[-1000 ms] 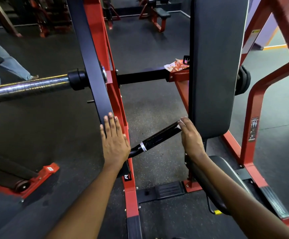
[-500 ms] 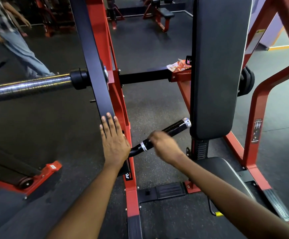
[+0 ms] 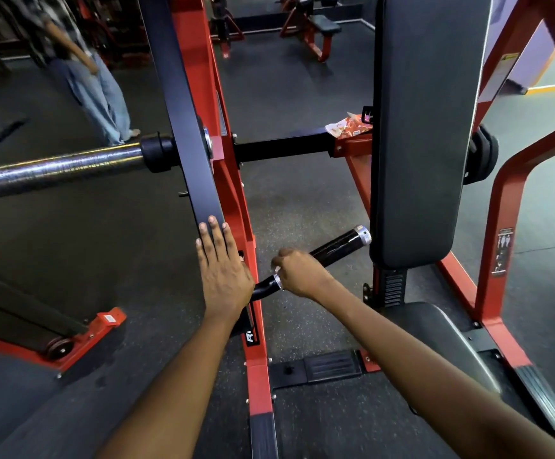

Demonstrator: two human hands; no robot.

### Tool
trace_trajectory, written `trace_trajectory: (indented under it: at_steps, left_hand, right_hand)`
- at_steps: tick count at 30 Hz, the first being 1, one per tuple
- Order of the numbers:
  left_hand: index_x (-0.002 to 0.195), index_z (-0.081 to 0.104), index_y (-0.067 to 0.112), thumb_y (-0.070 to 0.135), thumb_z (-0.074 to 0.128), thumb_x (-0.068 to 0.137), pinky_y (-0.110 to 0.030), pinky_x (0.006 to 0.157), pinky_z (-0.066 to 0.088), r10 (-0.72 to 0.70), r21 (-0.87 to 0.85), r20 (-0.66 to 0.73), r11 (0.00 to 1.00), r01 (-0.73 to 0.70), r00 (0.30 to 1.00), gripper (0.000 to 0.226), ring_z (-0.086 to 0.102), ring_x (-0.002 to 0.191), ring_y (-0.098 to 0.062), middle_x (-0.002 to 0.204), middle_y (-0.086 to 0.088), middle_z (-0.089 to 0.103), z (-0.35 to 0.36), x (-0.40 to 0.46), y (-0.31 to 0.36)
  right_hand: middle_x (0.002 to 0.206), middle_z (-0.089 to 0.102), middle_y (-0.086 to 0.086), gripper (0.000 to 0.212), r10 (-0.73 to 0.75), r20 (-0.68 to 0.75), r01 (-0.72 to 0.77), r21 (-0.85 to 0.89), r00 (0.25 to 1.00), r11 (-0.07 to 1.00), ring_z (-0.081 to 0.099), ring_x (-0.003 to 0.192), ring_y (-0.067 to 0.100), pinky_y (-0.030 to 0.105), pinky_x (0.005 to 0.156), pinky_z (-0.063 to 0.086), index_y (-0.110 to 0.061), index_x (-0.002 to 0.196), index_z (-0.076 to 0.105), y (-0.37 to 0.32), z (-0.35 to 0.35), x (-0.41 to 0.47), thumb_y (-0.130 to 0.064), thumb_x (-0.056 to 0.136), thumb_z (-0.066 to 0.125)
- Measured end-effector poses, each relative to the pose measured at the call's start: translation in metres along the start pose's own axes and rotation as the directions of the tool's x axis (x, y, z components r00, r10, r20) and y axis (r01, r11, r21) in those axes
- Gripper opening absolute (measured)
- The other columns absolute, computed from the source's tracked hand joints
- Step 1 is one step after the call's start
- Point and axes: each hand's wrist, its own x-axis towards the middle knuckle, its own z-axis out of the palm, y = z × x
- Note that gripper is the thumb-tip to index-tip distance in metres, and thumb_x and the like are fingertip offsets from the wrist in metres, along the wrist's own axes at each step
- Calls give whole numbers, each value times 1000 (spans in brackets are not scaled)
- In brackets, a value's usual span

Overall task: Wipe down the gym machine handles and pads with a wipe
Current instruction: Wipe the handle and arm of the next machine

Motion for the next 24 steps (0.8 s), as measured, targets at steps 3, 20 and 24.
trace_trajectory:
  at_steps: [3,20,24]
  left_hand:
    - [151,4,-3,17,32,88,-53,120,8,2,-2,0,1000,-2,1000,72,-4,148,-39,159,-24,-1,0,0,0]
    - [152,4,-4,15,36,89,-51,121,5,1,41,7,999,-1,1000,73,-7,148,-38,160,-23,-3,0,0,0]
    - [152,4,-4,13,42,91,-51,121,4,-1,41,4,999,1,1000,73,-7,148,-38,159,-24,-3,-1,0,2]
  right_hand:
    - [96,64,15,22,-28,-127,25,-28,991,999,62,91,35,38,82,50,-1,98,67,11,11,-10,-1,79,55]
    - [150,34,7,49,-226,-365,236,-17,903,972,28,141,22,39,117,21,-9,142,39,66,43,-75,-2,94,37]
    - [145,41,12,37,224,-553,-111,232,803,966,33,138,25,40,117,24,-2,132,51,100,23,-77,3,95,46]
